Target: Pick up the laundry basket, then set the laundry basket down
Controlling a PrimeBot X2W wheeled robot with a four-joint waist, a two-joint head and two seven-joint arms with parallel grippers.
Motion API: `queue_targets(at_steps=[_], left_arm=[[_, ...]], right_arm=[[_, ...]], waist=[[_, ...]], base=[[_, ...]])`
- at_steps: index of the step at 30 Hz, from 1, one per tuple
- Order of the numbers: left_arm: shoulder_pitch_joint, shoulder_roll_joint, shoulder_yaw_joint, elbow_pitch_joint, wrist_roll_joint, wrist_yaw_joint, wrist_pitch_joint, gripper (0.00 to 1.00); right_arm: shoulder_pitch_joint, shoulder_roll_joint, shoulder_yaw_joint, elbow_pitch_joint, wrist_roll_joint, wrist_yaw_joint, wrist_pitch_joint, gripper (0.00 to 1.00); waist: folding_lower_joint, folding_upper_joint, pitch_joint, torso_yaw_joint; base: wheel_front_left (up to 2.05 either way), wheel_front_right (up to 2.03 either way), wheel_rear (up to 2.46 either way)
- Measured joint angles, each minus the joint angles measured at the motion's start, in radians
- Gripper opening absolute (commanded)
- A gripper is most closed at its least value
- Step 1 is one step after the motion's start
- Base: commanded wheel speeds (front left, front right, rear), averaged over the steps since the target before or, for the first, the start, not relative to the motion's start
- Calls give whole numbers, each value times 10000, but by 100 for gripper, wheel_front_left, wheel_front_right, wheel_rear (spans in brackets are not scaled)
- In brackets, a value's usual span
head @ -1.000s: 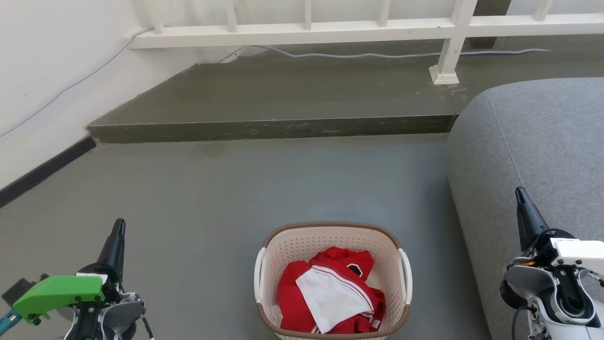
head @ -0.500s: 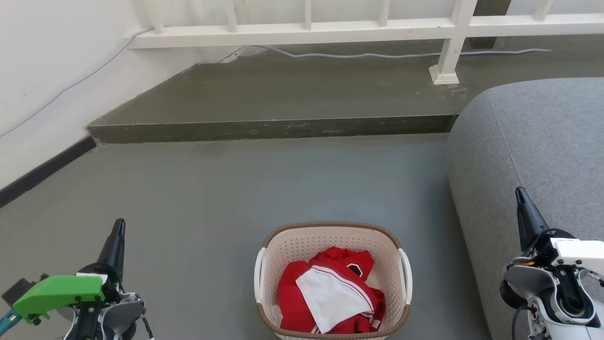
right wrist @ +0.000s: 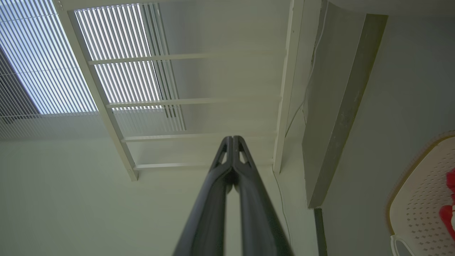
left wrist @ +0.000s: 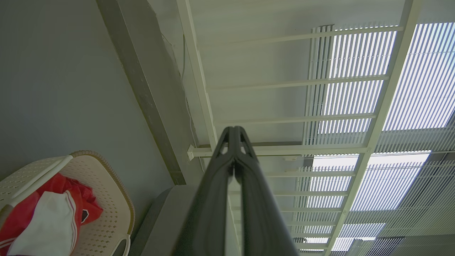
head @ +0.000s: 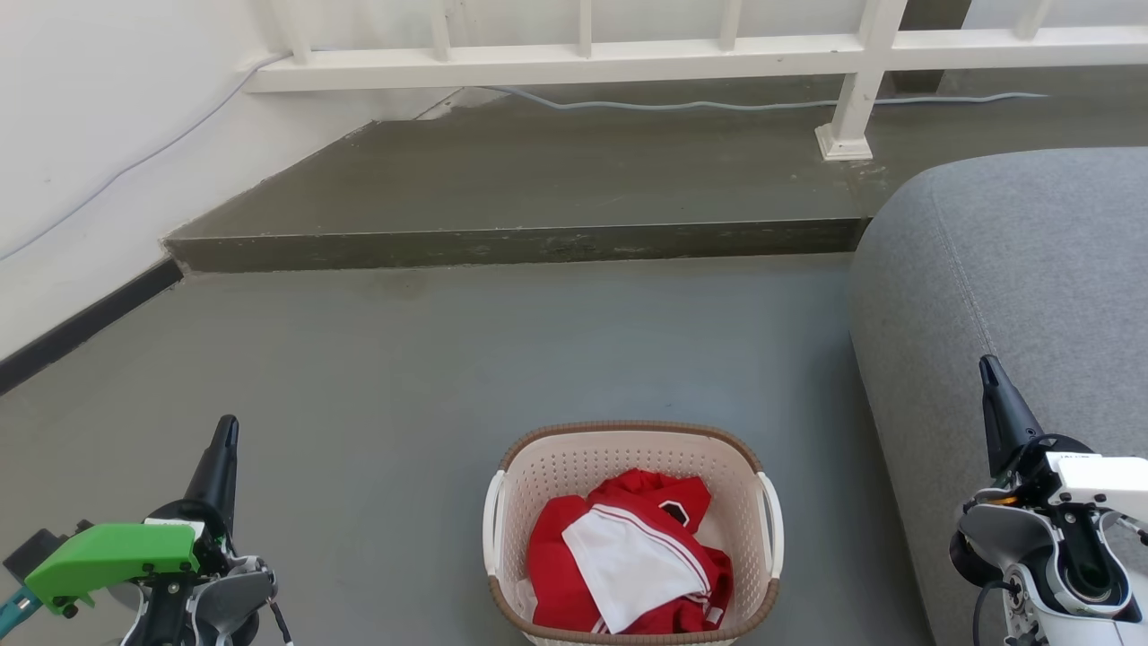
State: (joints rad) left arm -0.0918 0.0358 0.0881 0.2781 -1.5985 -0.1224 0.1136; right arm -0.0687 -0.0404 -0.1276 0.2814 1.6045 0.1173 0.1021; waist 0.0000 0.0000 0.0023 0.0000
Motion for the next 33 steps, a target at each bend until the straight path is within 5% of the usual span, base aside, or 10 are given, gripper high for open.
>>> queue_targets(at_steps=[33], left_arm=[[0, -2, 0, -2, 0, 0, 0, 0]], right_arm=[[0, 0, -4, -2, 0, 0, 0, 0]], waist=[[0, -1, 0, 0]], base=[[0, 0, 0]])
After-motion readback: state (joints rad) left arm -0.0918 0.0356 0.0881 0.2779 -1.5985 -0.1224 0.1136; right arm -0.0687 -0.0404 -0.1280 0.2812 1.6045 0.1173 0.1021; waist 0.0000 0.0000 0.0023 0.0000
